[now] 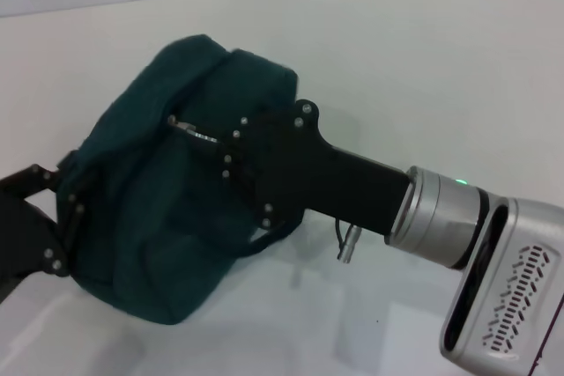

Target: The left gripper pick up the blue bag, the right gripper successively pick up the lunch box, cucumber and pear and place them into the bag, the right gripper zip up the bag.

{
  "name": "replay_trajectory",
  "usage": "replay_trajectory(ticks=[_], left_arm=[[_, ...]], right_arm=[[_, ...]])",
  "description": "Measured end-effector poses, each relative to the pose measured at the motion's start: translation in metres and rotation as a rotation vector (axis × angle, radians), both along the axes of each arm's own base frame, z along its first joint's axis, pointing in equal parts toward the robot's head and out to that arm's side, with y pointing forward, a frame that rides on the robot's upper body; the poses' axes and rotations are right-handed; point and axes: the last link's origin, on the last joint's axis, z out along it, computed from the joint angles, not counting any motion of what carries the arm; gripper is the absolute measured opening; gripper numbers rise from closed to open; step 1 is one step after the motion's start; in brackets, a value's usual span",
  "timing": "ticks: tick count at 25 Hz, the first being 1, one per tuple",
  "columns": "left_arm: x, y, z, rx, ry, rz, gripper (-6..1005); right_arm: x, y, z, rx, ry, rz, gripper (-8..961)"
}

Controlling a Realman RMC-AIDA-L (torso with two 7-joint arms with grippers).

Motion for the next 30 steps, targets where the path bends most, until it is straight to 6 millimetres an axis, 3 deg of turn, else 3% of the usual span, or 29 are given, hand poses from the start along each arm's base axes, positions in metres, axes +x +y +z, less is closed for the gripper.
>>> replay_trajectory(ticks=[11, 24, 30], left_arm=[[-0.001, 0.009, -0.006, 0.051, 0.036, 0.044, 124], [-0.002, 0.015, -0.004, 0.093, 0.037, 0.065, 104], [0.007, 0.018, 0.012, 0.093, -0.123, 0.064, 35]], right_arm=[[0.010, 0.020, 0.020, 0.048, 0.130, -0.117, 15], [0.021, 0.029, 0.026, 0.063, 0.170, -0.196, 15], [0.022, 0.028, 0.025, 0.059, 0.167, -0.199, 15]])
